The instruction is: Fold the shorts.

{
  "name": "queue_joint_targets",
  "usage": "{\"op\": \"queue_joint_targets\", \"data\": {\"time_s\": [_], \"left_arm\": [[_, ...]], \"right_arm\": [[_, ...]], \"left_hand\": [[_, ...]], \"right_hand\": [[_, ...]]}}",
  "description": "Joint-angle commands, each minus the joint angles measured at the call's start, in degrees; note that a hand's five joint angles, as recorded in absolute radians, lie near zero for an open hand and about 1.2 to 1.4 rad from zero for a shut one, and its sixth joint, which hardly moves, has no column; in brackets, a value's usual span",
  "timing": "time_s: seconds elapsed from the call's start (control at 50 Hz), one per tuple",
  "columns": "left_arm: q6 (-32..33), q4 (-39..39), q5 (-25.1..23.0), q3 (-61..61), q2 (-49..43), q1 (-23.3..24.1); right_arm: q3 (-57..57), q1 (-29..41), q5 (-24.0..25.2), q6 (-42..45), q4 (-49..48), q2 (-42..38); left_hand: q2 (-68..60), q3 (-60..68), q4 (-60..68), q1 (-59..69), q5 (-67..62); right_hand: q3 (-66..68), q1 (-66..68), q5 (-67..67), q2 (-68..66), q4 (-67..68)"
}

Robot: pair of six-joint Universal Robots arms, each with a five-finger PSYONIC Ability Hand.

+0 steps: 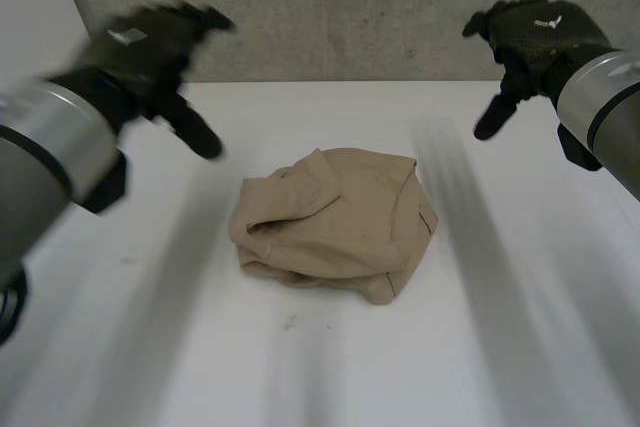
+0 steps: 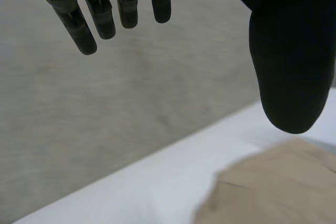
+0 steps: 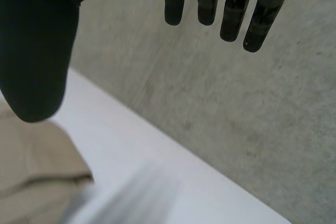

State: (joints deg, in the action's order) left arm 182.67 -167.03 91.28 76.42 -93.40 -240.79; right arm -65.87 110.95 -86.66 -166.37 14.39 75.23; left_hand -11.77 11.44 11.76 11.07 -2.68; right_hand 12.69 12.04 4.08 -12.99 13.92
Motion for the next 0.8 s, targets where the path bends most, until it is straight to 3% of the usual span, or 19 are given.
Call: {"op": "queue_joint_targets", "data": {"time_s": [0.02,0.12,0.3,0.36,0.38,0.44,0.56,0.64,0.8], "left_arm": [[9.8,-2.2,-3.3,0.9,-11.3,13.7],[11.6,-5.4,-1.6,0.0,-19.6,18.7],[12.2,-12.7,7.5,-4.7,-31.7,20.0],[12.4,-13.8,8.4,-7.0,-34.3,19.9],[12.3,-14.4,8.6,-7.9,-34.8,19.8],[11.7,-15.4,10.1,-8.0,-34.7,19.0],[11.1,-18.1,18.5,-3.4,-30.3,15.2],[11.0,-18.8,19.7,2.3,-24.4,12.0],[9.4,-18.2,19.8,15.0,-13.6,4.7]], "right_arm": [[2.3,-1.7,0.8,7.4,5.7,-4.7],[2.3,-3.3,1.1,7.3,5.9,-4.9],[1.4,-3.8,1.6,7.4,5.9,-5.4],[1.2,-3.7,1.6,7.5,5.9,-6.6],[1.2,-3.6,1.7,7.6,6.0,-7.3],[1.1,-3.4,1.6,7.6,6.0,-7.9],[0.7,-3.3,1.6,7.3,5.7,-9.0],[0.3,-3.3,1.2,6.9,5.1,-9.5],[1.1,-3.2,1.8,-5.3,3.4,-12.0]], "left_hand": [[-0.1,0.5,0.1,0.8,0.8],[-0.8,1.1,0.8,1.5,0.1],[-9.5,9.9,9.5,10.2,-8.6],[-28.0,28.3,28.0,28.7,-27.1],[-47.0,47.4,47.0,47.7,-46.1],[-68.2,68.5,68.2,68.9,-67.3],[-68.2,68.6,68.2,68.9,-67.3],[-68.2,68.6,68.2,68.9,-67.3],[-68.2,68.6,68.2,68.9,-67.3]], "right_hand": [[-2.7,-2.0,-4.1,3.0,-3.9],[-2.7,-2.0,-4.1,3.0,-3.9],[-2.7,-2.0,-4.1,3.0,-3.9],[-2.7,-2.0,-4.1,3.0,-3.9],[-2.7,-2.0,-4.1,3.0,-3.9],[-2.7,-2.0,-4.1,3.0,-3.9],[-2.7,-2.0,-4.1,3.0,-3.9],[-2.7,-2.0,-4.1,3.0,-3.9],[-2.7,-2.0,-4.1,3.0,-3.9]]}}
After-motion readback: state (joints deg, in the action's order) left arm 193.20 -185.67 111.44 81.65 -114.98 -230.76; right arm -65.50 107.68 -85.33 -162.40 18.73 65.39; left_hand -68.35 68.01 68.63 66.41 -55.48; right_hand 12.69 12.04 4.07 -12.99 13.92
